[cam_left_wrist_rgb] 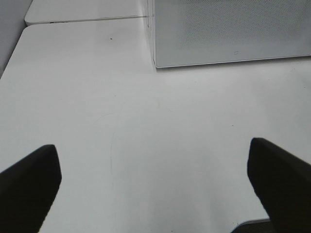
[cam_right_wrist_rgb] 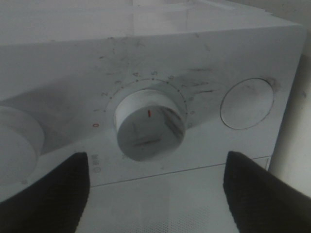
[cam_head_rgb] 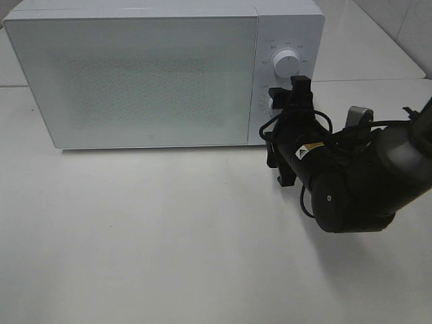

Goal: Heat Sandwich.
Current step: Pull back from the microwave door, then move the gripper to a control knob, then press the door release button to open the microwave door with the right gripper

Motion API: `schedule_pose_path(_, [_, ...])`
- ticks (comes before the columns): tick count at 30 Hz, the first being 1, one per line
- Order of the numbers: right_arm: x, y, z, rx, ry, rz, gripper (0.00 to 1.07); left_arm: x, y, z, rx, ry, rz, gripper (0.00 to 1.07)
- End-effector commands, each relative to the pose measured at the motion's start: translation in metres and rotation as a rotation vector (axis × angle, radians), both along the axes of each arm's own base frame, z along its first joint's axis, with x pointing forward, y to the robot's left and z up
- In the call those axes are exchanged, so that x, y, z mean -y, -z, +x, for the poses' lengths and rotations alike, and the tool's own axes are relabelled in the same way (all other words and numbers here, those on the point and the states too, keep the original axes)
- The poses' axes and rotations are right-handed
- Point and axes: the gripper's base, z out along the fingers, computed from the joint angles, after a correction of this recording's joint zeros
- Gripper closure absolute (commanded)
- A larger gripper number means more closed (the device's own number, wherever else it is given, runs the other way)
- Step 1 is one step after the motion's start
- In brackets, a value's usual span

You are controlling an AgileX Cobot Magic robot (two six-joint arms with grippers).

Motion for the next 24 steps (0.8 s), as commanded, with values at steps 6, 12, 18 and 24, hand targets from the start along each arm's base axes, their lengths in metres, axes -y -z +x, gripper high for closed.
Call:
schedule_pose_path(6, [0.011,-0.025,-0.020,0.085,-0.027,-0.011,0.33,0.001,0.001,-0.003,0.027,0.001,-0.010,0.07])
schedule_pose_path(12, [0.022,-0.031,-0.038,0.069,-0.051,-0.034,0.33,0.001,0.001,-0.003,0.027,0.001,-0.010,0.07])
schedule_pose_path(18, [0.027,-0.038,-0.051,0.015,-0.107,-0.121,0.33,0.001,0.001,-0.003,0.027,0.001,-0.010,0.07])
schedule_pose_path(24, [0.027,-0.050,-0.064,-0.097,-0.234,-0.319,0.33,0.001,0.001,-0.003,0.027,0.001,-0.010,0.07])
